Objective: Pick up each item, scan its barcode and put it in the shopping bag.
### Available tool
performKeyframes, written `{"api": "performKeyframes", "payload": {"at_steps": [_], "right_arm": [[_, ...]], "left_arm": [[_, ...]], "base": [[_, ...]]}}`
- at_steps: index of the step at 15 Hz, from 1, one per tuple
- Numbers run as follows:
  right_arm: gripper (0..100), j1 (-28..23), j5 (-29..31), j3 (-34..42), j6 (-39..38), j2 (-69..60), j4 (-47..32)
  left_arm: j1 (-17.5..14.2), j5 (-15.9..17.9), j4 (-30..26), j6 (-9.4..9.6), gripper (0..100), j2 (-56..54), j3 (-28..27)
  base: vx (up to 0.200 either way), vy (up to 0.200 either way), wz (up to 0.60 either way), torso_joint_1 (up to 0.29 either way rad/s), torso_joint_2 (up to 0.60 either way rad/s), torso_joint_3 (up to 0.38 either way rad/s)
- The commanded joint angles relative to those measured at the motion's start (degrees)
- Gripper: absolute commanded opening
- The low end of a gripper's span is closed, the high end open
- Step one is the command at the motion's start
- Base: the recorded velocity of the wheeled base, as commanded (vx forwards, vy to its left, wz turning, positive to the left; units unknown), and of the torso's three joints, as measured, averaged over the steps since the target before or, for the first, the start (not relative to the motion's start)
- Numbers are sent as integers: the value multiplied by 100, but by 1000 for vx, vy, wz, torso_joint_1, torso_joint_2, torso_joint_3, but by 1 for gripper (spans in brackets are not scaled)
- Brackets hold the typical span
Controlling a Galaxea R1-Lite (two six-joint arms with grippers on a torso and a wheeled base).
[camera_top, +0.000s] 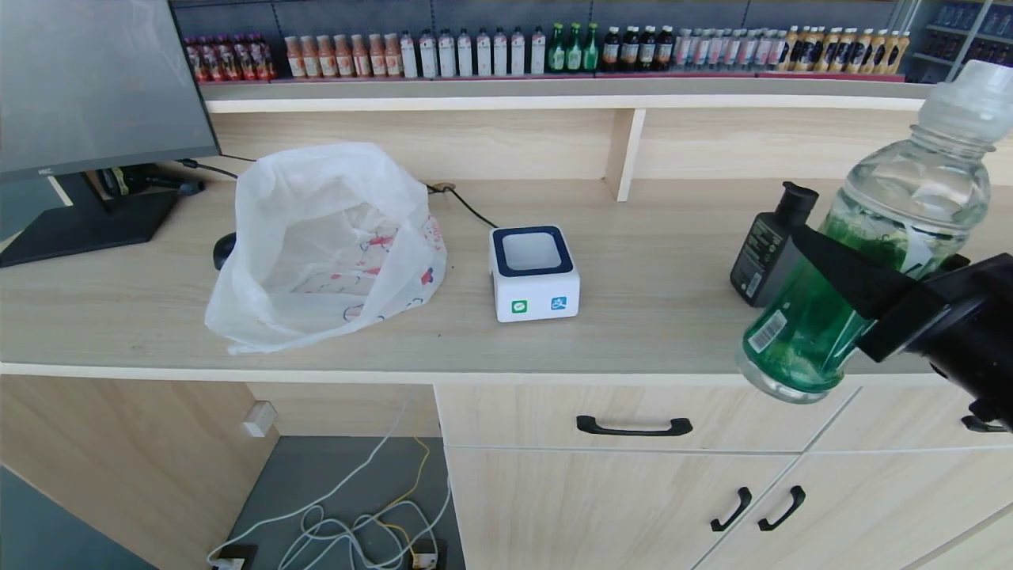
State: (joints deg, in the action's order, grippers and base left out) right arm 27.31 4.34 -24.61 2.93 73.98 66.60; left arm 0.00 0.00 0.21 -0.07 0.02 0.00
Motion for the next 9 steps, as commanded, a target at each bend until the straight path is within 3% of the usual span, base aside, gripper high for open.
{"api": "performKeyframes", "payload": {"at_steps": [1, 4, 9], "right_arm": [[0, 266, -249, 9, -161, -86, 2], [0, 627, -443, 35, -521, -7, 2], [0, 609, -1858, 150, -1312, 151, 20]], "left_arm": [[0, 0, -3, -1, 100, -2, 0], [0, 0, 6, -1, 100, -2, 0], [0, 0, 6, -1, 100, -2, 0]], "base": [[0, 0, 0, 0, 0, 0], [0, 0, 0, 0, 0, 0], [0, 0, 0, 0, 0, 0]]}}
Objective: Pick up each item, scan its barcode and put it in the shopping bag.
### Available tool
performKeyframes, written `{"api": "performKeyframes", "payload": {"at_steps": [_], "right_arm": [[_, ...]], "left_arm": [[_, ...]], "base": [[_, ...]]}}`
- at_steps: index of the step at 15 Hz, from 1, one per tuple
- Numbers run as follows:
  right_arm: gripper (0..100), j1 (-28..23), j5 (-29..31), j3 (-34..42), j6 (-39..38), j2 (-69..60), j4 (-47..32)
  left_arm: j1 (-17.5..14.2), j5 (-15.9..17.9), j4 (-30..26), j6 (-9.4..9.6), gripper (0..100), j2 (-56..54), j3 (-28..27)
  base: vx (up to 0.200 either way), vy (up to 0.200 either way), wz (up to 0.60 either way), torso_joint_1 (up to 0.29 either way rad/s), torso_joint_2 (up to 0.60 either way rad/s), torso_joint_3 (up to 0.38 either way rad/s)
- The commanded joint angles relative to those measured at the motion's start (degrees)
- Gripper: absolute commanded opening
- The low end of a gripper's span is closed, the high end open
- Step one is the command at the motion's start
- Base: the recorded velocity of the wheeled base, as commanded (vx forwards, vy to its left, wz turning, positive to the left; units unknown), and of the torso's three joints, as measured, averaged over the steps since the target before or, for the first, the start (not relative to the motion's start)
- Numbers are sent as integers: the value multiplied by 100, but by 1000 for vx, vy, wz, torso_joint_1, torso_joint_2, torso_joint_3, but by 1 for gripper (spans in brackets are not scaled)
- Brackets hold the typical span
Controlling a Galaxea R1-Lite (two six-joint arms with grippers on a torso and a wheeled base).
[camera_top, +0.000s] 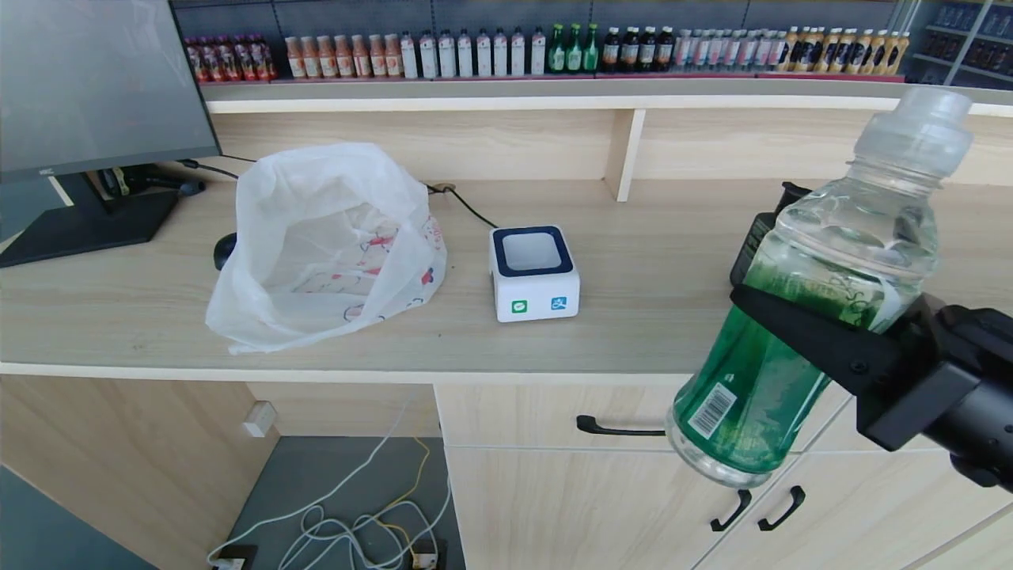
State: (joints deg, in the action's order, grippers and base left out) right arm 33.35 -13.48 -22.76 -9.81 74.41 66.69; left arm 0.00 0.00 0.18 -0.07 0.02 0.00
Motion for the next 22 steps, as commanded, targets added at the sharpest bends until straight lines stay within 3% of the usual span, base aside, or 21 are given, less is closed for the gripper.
{"api": "performKeyframes", "payload": {"at_steps": [1, 3, 6, 12, 18, 22], "right_arm": [[0, 31, -251, -97, -232, 109, 10], [0, 233, -445, -115, -381, 109, 28], [0, 488, -497, -123, -1260, 372, 291], [0, 532, -1130, -203, -1506, 2007, 2331], [0, 532, -2062, -220, -1814, 1787, 2331], [0, 620, -2150, -572, -2297, 1752, 2331]], "left_arm": [[0, 0, 8, -1, 100, -2, 0], [0, 0, -1, -1, 100, -2, 0], [0, 0, 8, -1, 100, -2, 0], [0, 0, 8, -1, 100, -2, 0], [0, 0, 8, -1, 100, -2, 0], [0, 0, 8, -1, 100, -2, 0]], "base": [[0, 0, 0, 0, 0, 0], [0, 0, 0, 0, 0, 0], [0, 0, 0, 0, 0, 0], [0, 0, 0, 0, 0, 0], [0, 0, 0, 0, 0, 0], [0, 0, 0, 0, 0, 0]]}}
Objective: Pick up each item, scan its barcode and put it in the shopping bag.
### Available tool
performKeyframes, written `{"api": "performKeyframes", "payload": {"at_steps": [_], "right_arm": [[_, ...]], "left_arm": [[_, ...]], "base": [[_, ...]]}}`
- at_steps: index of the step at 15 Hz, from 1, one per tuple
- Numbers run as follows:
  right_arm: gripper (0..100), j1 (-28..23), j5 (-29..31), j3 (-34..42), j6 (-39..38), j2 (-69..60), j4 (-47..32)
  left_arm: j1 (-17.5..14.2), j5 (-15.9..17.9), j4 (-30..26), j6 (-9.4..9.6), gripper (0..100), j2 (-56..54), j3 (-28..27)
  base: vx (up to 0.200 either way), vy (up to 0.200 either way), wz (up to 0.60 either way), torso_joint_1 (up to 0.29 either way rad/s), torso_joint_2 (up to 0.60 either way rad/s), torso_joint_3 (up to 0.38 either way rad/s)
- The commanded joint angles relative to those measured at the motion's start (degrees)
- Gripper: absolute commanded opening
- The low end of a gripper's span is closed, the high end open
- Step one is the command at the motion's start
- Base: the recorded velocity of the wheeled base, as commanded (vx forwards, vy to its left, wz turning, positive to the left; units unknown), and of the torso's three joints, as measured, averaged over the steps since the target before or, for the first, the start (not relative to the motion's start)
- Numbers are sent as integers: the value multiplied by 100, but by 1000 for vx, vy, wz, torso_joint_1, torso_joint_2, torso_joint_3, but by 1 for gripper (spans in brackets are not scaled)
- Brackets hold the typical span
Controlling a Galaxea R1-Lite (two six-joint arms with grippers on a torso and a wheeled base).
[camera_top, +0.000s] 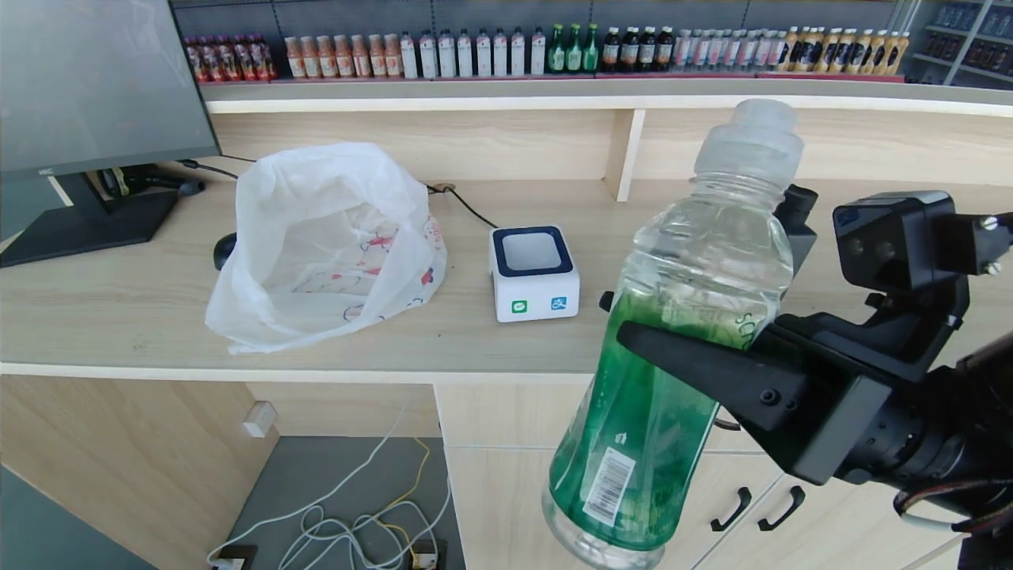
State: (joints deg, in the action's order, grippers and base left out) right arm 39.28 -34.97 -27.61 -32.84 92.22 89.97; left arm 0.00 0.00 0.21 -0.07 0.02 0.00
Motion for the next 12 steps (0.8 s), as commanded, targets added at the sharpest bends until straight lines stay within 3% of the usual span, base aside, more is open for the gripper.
{"api": "performKeyframes", "payload": {"at_steps": [1, 7, 12], "right_arm": [[0, 36, -1, -192, -144, -55, 3], [0, 36, -1, -579, -425, -117, 3], [0, 89, -1, -420, -425, -354, 3]], "left_arm": [[0, 0, 6, -1, 100, -2, 0], [0, 0, -3, -1, 100, -2, 0], [0, 0, 6, -1, 100, -2, 0]], "base": [[0, 0, 0, 0, 0, 0], [0, 0, 0, 0, 0, 0], [0, 0, 0, 0, 0, 0]]}}
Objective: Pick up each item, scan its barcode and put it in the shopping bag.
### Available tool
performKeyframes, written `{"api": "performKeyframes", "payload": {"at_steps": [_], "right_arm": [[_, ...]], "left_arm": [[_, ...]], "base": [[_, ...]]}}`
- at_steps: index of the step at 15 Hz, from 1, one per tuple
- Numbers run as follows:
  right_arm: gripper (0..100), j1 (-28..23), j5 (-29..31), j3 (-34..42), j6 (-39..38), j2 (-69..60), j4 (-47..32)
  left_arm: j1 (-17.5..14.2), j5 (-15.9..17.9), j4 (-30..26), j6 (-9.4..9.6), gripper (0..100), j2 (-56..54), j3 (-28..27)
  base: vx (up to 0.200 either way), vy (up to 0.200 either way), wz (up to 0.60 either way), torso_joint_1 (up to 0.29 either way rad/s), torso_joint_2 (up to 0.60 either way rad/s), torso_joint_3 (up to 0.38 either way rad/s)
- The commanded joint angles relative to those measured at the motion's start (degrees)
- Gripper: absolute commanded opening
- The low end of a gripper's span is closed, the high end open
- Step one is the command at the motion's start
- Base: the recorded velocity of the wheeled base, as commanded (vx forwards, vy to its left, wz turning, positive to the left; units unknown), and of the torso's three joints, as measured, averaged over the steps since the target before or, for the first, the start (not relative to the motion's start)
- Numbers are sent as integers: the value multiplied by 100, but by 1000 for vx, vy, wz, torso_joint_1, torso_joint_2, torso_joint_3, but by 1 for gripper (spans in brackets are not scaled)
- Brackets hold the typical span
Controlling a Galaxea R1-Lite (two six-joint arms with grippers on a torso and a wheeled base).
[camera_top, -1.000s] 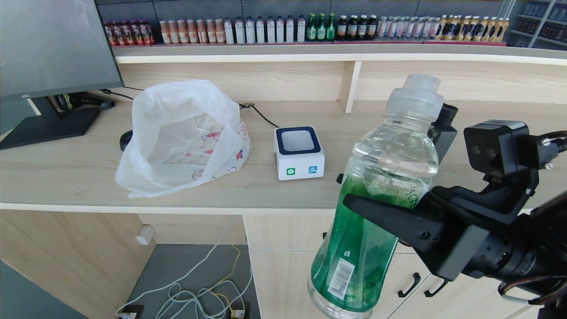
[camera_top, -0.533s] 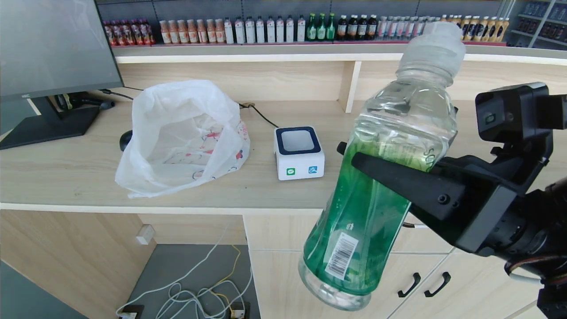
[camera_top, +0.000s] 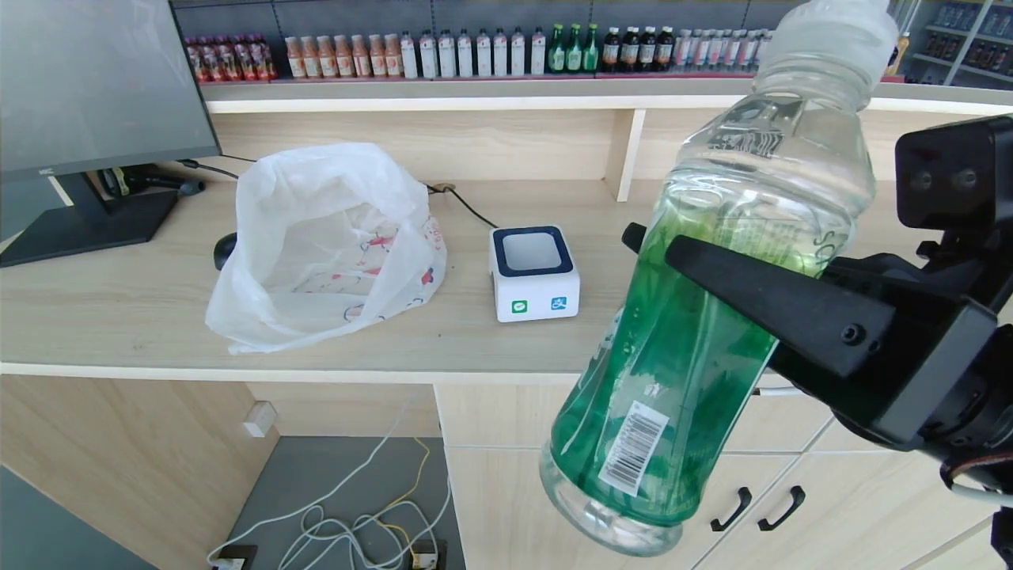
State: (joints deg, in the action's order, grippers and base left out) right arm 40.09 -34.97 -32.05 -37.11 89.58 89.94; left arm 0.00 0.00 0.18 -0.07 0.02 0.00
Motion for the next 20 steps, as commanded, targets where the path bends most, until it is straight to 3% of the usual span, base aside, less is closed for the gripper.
{"api": "performKeyframes", "payload": {"at_steps": [1, 20], "right_arm": [[0, 7, -1, 6, 2, -98, 6], [0, -2, 52, 234, 169, -54, 6]], "left_arm": [[0, 0, -1, -1, 100, -2, 0], [0, 0, -1, -1, 100, -2, 0]], "base": [[0, 0, 0, 0, 0, 0], [0, 0, 0, 0, 0, 0]]}}
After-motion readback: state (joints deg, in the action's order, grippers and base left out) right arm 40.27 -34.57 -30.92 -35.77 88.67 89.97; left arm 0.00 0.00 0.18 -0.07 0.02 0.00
